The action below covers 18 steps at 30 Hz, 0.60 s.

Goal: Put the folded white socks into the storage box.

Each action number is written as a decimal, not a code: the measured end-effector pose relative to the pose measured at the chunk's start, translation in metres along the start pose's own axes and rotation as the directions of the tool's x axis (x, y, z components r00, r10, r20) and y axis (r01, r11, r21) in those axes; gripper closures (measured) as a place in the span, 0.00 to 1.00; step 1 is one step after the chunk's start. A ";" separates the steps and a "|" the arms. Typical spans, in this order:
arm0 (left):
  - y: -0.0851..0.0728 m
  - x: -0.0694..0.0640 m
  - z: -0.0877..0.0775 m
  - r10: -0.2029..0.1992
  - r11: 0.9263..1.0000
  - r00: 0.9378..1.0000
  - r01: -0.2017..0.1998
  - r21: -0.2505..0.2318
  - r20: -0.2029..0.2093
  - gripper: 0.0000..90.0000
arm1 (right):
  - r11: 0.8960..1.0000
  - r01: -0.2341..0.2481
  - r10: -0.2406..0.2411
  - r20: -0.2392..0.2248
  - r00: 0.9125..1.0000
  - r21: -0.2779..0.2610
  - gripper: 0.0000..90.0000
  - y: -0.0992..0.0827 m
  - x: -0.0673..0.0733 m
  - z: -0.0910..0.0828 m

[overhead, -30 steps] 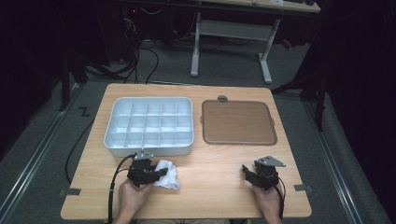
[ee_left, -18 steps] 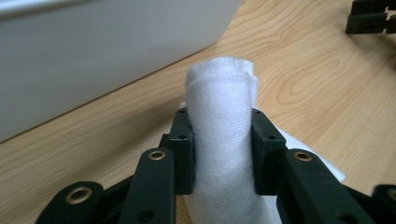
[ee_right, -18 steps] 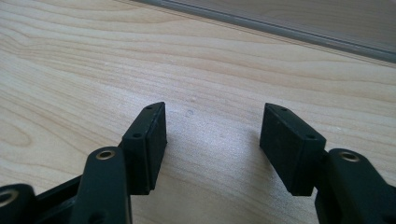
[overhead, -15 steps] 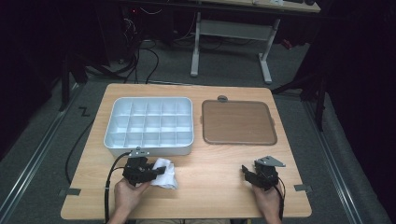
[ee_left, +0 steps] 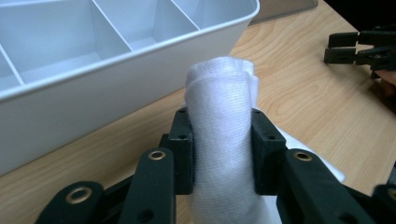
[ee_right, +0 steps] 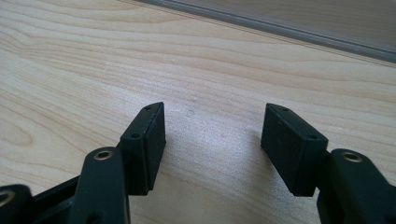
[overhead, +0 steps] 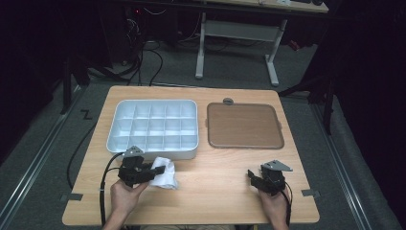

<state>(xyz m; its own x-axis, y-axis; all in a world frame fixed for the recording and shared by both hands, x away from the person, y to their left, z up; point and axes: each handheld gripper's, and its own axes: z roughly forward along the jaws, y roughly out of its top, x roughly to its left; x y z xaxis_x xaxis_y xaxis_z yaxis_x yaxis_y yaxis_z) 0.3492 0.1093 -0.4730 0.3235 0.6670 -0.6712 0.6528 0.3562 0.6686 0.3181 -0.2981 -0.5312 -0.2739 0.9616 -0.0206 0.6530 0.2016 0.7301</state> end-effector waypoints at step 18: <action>0.037 -0.006 -0.001 -0.018 0.999 0.999 0.019 -0.041 0.028 0.75 | 1.000 -0.001 0.001 0.000 1.000 -0.001 0.45 0.000 0.000 0.000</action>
<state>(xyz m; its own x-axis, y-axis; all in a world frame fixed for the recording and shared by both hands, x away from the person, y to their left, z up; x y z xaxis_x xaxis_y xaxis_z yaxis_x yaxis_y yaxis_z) 0.3706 0.1193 -0.4441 0.3306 0.6422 -0.6915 0.6299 0.3955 0.6685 0.3179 -0.2978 -0.5313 -0.2734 0.9617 -0.0196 0.6527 0.2004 0.7307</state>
